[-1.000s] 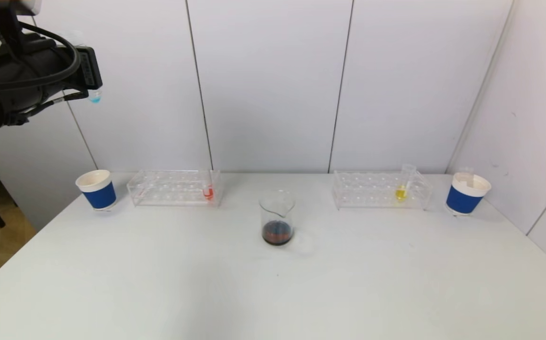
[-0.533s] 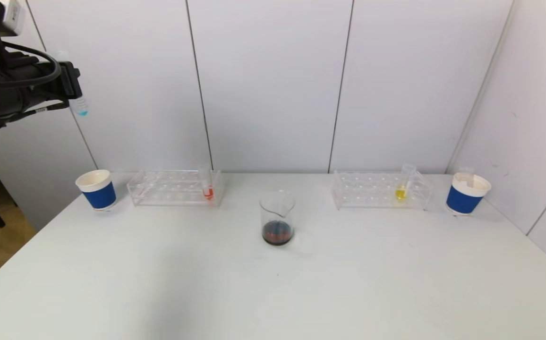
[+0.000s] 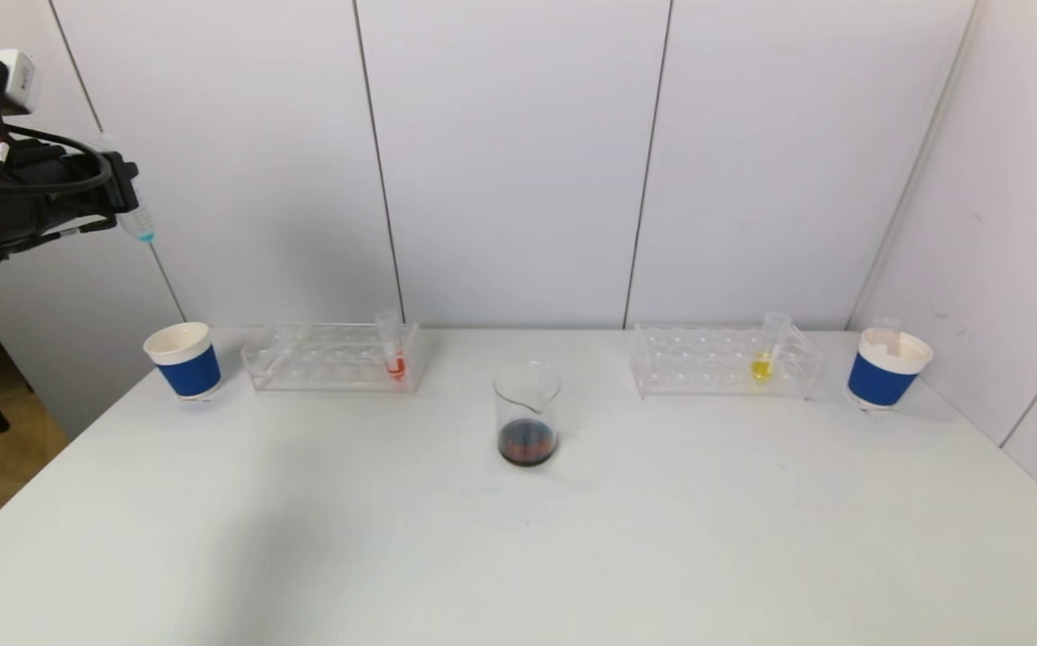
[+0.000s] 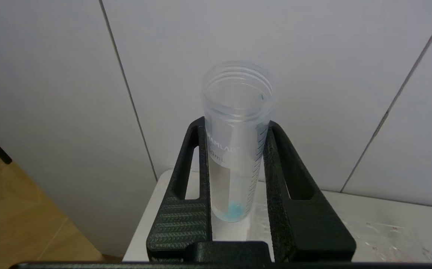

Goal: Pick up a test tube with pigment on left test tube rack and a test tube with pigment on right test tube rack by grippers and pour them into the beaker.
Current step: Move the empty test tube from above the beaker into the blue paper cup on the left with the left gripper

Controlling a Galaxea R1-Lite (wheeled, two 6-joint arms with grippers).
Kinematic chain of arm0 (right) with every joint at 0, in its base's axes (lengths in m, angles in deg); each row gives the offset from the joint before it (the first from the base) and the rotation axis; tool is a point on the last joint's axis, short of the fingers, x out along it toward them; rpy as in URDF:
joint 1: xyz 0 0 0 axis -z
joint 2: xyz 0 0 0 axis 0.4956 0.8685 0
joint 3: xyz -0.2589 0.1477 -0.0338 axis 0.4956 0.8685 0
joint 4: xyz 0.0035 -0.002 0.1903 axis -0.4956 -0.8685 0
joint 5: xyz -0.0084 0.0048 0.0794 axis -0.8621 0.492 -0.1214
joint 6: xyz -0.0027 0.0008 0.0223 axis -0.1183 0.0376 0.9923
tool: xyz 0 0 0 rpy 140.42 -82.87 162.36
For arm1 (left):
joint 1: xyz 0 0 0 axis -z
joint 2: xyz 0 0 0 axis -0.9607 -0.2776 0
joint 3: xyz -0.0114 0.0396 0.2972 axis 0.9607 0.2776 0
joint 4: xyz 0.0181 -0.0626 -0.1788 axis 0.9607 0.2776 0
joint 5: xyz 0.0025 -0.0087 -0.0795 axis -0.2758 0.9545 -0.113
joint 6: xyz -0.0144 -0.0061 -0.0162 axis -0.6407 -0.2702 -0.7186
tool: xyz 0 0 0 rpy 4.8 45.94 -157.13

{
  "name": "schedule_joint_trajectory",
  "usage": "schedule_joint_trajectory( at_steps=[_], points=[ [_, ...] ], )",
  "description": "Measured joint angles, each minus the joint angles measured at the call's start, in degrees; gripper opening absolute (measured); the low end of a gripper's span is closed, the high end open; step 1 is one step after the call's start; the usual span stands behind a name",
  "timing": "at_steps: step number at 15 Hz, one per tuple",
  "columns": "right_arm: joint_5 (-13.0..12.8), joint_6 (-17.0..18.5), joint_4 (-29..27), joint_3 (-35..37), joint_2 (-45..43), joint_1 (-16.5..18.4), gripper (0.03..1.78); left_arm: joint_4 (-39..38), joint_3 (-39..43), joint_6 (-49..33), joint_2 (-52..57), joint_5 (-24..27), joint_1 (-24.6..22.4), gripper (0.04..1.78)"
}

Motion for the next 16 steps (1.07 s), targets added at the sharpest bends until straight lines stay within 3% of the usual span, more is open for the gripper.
schedule_joint_trajectory(
  at_steps=[5, 9, 16],
  points=[
    [0.0, 0.0, 0.0, 0.0, 0.0, 0.0, 1.77, -4.0, -1.3, 0.0, -6.4, 4.4, -4.2, 0.44],
    [0.0, 0.0, 0.0, 0.0, 0.0, 0.0, 1.77, -7.6, -2.5, 0.2, -10.6, 5.2, -6.8, 0.44],
    [0.0, 0.0, 0.0, 0.0, 0.0, 0.0, 1.77, -8.9, -5.4, 0.6, -15.9, 6.6, -7.5, 0.44]
  ],
)
